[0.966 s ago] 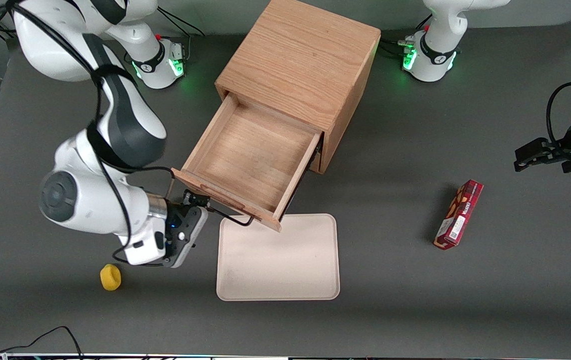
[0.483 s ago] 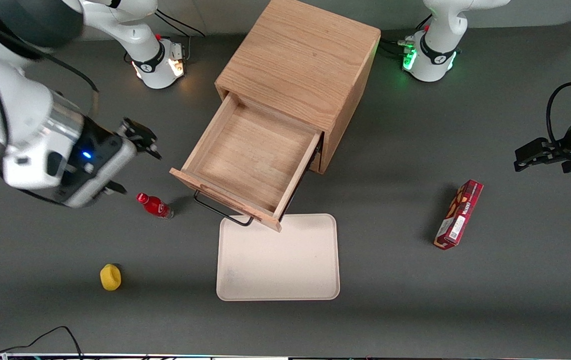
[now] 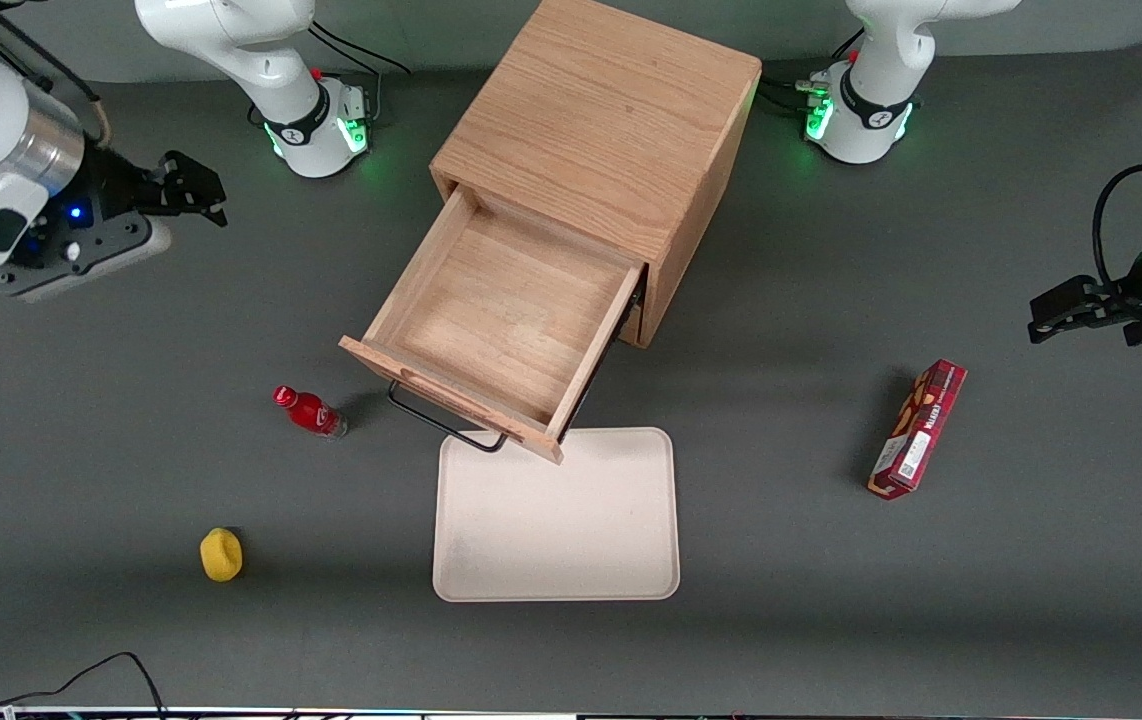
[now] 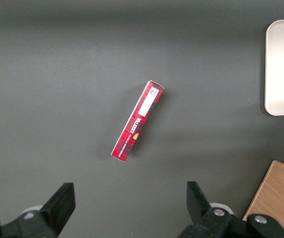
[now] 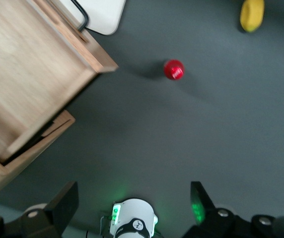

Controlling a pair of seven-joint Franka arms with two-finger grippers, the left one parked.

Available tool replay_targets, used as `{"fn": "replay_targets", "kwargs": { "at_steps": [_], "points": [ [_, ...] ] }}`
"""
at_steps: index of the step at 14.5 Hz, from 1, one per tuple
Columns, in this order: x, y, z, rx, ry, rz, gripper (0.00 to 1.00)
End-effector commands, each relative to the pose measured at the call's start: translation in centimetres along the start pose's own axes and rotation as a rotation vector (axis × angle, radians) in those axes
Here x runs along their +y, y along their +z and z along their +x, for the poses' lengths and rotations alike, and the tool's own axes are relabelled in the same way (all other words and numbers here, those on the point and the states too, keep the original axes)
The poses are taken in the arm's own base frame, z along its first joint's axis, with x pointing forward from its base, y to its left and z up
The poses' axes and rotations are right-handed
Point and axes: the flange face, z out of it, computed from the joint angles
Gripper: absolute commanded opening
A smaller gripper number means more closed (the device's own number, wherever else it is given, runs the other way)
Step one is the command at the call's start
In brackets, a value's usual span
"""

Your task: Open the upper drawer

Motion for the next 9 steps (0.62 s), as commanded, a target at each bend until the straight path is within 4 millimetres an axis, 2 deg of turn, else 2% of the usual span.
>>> {"fn": "replay_targets", "kwargs": {
  "at_steps": [1,3,4,9],
  "points": [
    [0.9,3.7,-6.6,0.093,0.062,-0.044,1.00],
    [4.3,3.8,-7.1,0.106,0.120,-0.016,1.00],
    [4.9,3.6,-7.0,0.113,0.135,-0.011,1.00],
    [5.6,3.0,-6.9,0.120,0.148,-0.004,1.00]
  ]
}}
